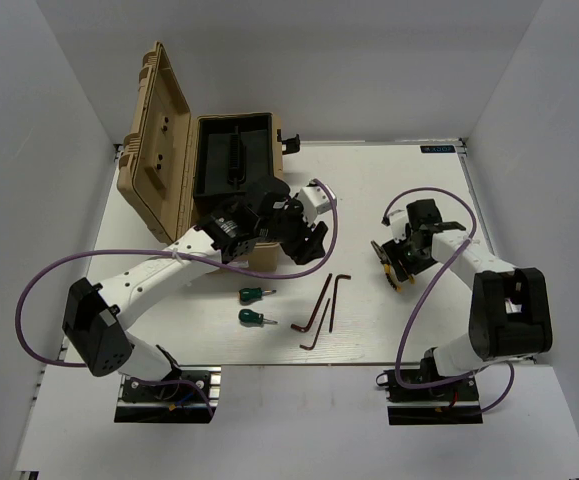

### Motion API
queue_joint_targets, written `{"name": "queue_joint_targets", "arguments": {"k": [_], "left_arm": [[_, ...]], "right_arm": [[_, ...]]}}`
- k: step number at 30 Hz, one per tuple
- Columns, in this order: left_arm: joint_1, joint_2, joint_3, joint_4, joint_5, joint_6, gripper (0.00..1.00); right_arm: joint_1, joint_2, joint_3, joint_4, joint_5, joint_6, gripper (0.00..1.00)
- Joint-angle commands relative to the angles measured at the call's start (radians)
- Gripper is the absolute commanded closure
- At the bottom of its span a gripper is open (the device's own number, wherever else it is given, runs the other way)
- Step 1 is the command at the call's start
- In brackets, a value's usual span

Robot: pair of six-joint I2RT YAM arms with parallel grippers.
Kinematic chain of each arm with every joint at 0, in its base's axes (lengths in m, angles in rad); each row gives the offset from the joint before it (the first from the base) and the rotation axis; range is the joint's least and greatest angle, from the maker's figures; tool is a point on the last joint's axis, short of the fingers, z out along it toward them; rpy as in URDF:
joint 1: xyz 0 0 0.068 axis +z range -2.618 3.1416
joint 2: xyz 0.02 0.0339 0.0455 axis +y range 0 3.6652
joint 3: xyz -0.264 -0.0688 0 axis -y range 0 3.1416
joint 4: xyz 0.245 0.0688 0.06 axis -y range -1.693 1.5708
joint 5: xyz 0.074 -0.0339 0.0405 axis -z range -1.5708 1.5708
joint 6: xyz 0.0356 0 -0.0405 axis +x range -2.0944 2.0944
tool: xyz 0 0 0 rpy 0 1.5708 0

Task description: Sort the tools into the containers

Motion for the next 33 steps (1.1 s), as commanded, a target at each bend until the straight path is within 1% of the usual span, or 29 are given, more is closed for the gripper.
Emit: {"name": "queue_joint_targets", "arguments": {"k": [1,3,4,6,10,12,13,15,16,17,19,20,22,23,24,25,26,27,28,29,30,32,33], "left_arm": [[-0.004,-0.043,-0.014,0.016,-0.011,0.015,0.32],[-0.004,-0.052,-0.014,0.025,-0.011,0.015,0.32],[-0.004,-0.052,-0.014,0.025,-0.011,0.015,0.34],[-0.004,-0.076,-0.025,0.036,-0.023,0.015,0.34],[-0.004,-0.127,-0.059,0.068,-0.034,0.015,0.36],[-0.004,-0.136,-0.069,0.094,-0.043,0.015,0.36],[-0.004,-0.15,-0.07,0.094,-0.043,0.015,0.38],[-0.004,-0.162,-0.08,0.116,-0.043,0.015,0.38],[-0.004,-0.178,-0.08,0.116,-0.043,0.015,0.38],[-0.004,-0.187,-0.092,0.128,-0.043,0.015,0.38],[-0.004,-0.219,-0.102,0.143,-0.034,0.015,0.39],[-0.004,-0.233,-0.111,0.16,-0.034,0.015,0.39],[-0.004,-0.277,-0.12,0.188,-0.034,0.015,0.4],[-0.004,-0.293,-0.129,0.188,-0.034,0.015,0.4],[-0.004,-0.306,-0.129,0.203,-0.034,0.015,0.41],[-0.004,-0.335,-0.14,0.212,-0.034,0.015,0.41],[-0.004,-0.349,-0.14,0.212,-0.043,0.015,0.41],[-0.004,-0.365,-0.149,0.213,-0.043,0.015,0.41],[-0.004,-0.379,-0.149,0.223,-0.052,0.015,0.41],[-0.004,-0.404,-0.149,0.223,-0.052,0.015,0.41],[-0.004,-0.417,-0.158,0.223,-0.063,0.015,0.41],[-0.004,-0.443,-0.159,0.232,-0.063,0.006,0.41],[-0.004,-0.454,-0.168,0.232,-0.074,-0.006,0.41]], "right_arm": [[-0.016,0.043,0.033,0.057,-0.029,-0.021,0.34],[-0.02,0.068,0.055,0.055,-0.034,-0.02,0.4],[-0.024,0.105,0.058,0.058,-0.074,-0.018,0.41],[-0.025,0.14,0.064,0.058,-0.089,-0.017,0.44],[-0.028,0.142,0.063,0.054,-0.117,-0.016,0.56],[-0.031,0.14,0.06,0.054,-0.118,-0.021,0.6],[-0.033,0.139,0.05,0.055,-0.118,-0.021,0.67],[-0.034,0.133,0.043,0.055,-0.122,-0.023,0.74],[-0.034,0.128,0.034,0.055,-0.123,-0.023,0.82],[-0.034,0.117,0.03,0.048,-0.135,-0.023,0.88],[-0.034,0.091,0.046,0.029,-0.149,-0.023,0.94],[-0.037,0.071,0.056,-0.012,-0.169,-0.018,1.0],[-0.034,0.027,0.108,-0.052,-0.27,-0.01,1.0],[-0.033,0.002,0.182,-0.11,-0.305,-0.012,1.0],[-0.031,-0.016,0.211,-0.127,-0.41,-0.004,1.0],[-0.027,-0.024,0.24,-0.141,-0.448,0.008,1.0],[-0.019,-0.024,0.342,-0.187,-0.483,0.013,1.0],[-0.014,-0.021,0.383,-0.205,-0.587,0.037,1.0],[-0.005,-0.015,0.417,-0.219,-0.617,0.048,1.0],[0.009,0.002,0.519,-0.242,-0.646,0.056,1.0],[0.015,0.008,0.549,-0.244,-0.71,0.083,1.0],[0.062,0.031,0.63,-0.226,-0.755,0.108,1.0],[0.073,0.042,0.708,-0.218,-0.769,0.146,1.0]]}}
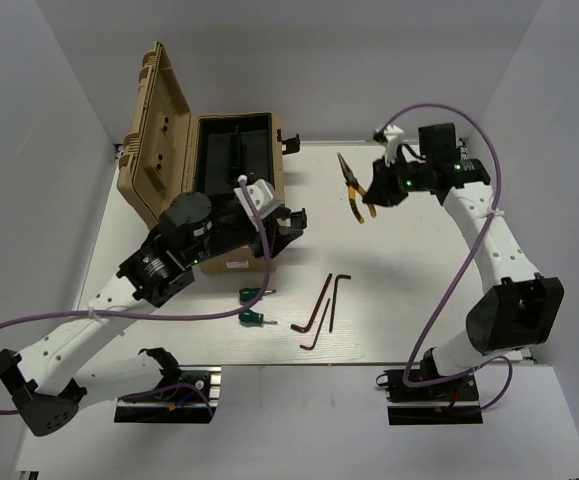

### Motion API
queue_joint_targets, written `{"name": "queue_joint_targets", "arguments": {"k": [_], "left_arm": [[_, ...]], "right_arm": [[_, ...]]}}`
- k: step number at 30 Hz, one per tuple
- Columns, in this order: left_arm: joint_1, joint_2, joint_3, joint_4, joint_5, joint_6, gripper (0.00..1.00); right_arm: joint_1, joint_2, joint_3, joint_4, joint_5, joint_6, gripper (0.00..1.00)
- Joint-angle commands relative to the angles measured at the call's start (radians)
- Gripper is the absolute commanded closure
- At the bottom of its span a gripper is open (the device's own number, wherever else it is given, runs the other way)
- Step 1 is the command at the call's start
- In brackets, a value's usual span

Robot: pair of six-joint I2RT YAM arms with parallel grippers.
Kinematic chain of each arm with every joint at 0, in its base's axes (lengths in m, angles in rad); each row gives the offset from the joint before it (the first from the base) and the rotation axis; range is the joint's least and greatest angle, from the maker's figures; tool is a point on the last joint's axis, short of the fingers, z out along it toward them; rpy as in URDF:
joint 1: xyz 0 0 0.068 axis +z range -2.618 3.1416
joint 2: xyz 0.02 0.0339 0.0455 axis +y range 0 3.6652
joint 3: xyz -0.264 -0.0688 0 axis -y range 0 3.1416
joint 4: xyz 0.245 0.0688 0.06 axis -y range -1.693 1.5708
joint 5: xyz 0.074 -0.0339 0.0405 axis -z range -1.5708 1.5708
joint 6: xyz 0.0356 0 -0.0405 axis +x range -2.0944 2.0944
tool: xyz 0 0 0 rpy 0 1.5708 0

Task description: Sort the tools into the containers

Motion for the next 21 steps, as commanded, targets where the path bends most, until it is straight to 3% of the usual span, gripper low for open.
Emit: {"name": "queue_joint_targets", "arguments": {"k": [1,7,11,21], "left_arm": [[-0.004,-0.069,-0.018,0.027,-0.023,-0.013,0.41],[-0.004,-0.118,-0.029,0.081,-0.041,-0.055,0.41],[-0.004,-0.136,-0.029,0.042,-0.064,-0.064,0.41],[-0.004,-0.172,-0.082,0.011,-0.147,-0.073,0.39]], "right_arm": [[0.062,0.045,0.158,-0.009,-0.21,0.095,1.0],[0.315,0.268,0.436,0.046,-0.167,0.179,1.0],[0.429,0.42,0.658,0.009,-0.028,0.182,1.0],[0.567,0.544,0.701,0.074,0.298,0.144,1.0]]}}
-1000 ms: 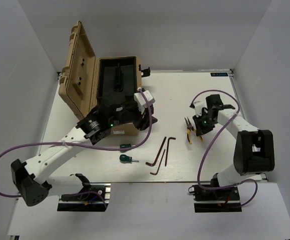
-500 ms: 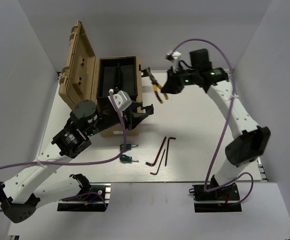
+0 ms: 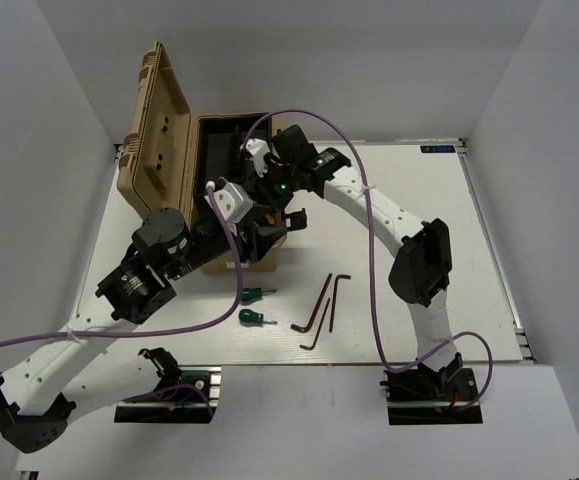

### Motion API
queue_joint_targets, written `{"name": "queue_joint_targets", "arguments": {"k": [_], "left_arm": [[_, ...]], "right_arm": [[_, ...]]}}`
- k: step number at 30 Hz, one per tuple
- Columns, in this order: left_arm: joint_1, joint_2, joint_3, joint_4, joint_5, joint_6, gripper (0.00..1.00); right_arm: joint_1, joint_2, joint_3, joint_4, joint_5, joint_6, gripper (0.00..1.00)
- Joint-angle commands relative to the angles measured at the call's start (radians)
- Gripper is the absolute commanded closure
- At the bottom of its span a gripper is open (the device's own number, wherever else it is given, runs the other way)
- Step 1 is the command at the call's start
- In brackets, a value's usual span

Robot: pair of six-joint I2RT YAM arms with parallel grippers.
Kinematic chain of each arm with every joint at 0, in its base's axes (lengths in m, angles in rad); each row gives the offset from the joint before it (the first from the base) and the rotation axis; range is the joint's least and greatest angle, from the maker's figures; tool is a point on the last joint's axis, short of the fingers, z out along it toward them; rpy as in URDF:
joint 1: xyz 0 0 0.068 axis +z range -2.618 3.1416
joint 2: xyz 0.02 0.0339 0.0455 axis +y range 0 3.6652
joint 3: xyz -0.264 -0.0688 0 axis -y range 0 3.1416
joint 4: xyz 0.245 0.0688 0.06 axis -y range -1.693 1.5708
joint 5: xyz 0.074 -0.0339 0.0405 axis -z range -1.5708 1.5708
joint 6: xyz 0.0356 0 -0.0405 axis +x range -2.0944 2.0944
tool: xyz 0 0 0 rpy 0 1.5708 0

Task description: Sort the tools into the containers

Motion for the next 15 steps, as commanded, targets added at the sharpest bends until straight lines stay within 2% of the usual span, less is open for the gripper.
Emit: {"name": "queue_joint_targets", "arguments": {"k": [1,2,3,5,6,7,9,12,14,15], "left_arm": [[-0.004,-0.015,-0.017,-0.019,-0.041,-0.01,0.39],[-0.004,-0.015,-0.026,-0.019,-0.041,-0.01,0.39],[-0.004,-0.024,-0.035,-0.019,-0.041,-0.021,0.39],[-0.004,-0.034,-0.048,-0.019,-0.041,-0.021,0.39],[-0.004,-0.035,-0.06,-0.019,-0.041,-0.03,0.39],[-0.004,-0.045,-0.06,-0.01,-0.041,-0.03,0.39],[-0.004,-0.055,-0.071,-0.009,-0.041,-0.041,0.39],[-0.004,-0.065,-0.071,-0.019,-0.041,-0.041,0.42],[-0.004,-0.076,-0.08,-0.028,-0.041,-0.041,0.51],[-0.004,-0.076,-0.08,-0.028,-0.041,-0.041,0.56]], "right_arm": [[0.011,-0.028,0.052,0.062,0.142,-0.024,1.0],[0.013,-0.028,0.038,0.059,0.158,-0.031,1.0],[0.017,-0.033,0.033,0.053,0.156,-0.037,0.96],[0.021,-0.036,0.023,0.048,0.143,-0.042,0.79],[0.03,-0.047,0.023,0.038,0.136,-0.042,0.64],[0.022,-0.051,0.023,0.038,0.126,-0.041,0.58],[0.036,-0.063,0.024,0.035,0.124,-0.036,0.54],[0.033,-0.076,0.033,0.027,0.119,-0.015,0.54],[0.031,-0.096,0.037,0.028,0.121,-0.007,0.54],[0.033,-0.102,0.035,0.027,0.126,-0.004,0.57]]}}
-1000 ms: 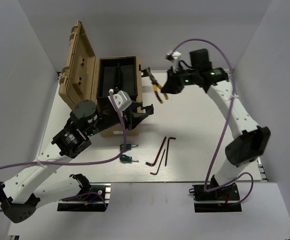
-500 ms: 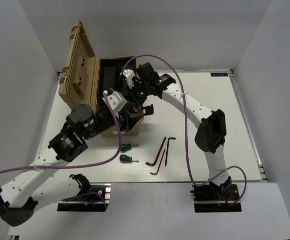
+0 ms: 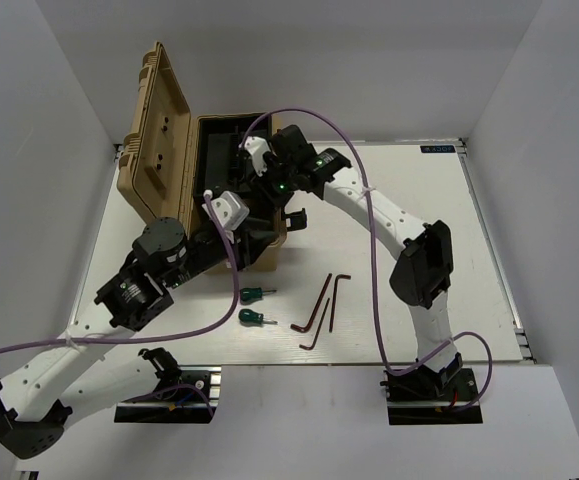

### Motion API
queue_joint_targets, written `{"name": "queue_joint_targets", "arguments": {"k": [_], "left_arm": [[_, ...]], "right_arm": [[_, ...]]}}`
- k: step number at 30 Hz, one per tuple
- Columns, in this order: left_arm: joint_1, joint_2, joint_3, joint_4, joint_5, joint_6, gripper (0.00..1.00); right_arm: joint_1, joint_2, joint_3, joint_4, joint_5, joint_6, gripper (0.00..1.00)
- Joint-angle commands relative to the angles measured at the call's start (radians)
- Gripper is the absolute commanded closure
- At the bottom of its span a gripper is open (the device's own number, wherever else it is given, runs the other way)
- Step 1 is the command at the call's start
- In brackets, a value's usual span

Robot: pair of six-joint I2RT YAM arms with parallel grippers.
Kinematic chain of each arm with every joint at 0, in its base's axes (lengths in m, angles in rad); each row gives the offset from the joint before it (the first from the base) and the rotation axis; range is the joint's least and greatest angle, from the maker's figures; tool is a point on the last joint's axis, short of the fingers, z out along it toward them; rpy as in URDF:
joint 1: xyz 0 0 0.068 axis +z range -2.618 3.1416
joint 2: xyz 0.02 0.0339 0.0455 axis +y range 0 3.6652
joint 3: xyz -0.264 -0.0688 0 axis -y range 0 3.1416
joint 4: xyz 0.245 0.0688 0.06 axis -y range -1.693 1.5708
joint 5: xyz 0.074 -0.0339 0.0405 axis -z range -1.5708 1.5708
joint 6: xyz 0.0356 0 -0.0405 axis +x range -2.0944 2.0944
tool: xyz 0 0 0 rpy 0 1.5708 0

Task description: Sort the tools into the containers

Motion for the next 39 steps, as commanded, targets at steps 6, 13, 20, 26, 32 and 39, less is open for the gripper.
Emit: {"name": "queue_joint_targets", "arguments": {"k": [6,13,20,26,32,39], "left_arm": [[-0.004,0.076,0.02,-0.077,0.073,-0.008,0.92],[-0.042,0.426,0.098,-0.177,0.139,0.001,0.81],[-0.151,0.748,0.279,-0.309,-0.015,-0.011,0.53],[-0.194,0.906,0.313,-0.318,-0.189,-0.065,0.62],[-0.205,0.962,0.299,-0.255,-0.269,-0.106,0.63],[-0.205,1.029,0.322,-0.255,-0.229,-0.116,0.59]], "right_arm": [[-0.018,-0.294,-0.096,0.038,0.219,0.015,1.0],[-0.272,-0.528,-0.479,0.021,0.465,0.012,1.0],[-0.492,-0.744,-0.928,0.033,0.182,0.036,0.62],[-0.558,-0.832,-1.131,0.12,0.017,0.084,0.96],[-0.595,-0.861,-1.148,0.131,-0.067,0.098,0.96],[-0.628,-0.876,-1.163,0.139,-0.11,0.104,0.94]]}}
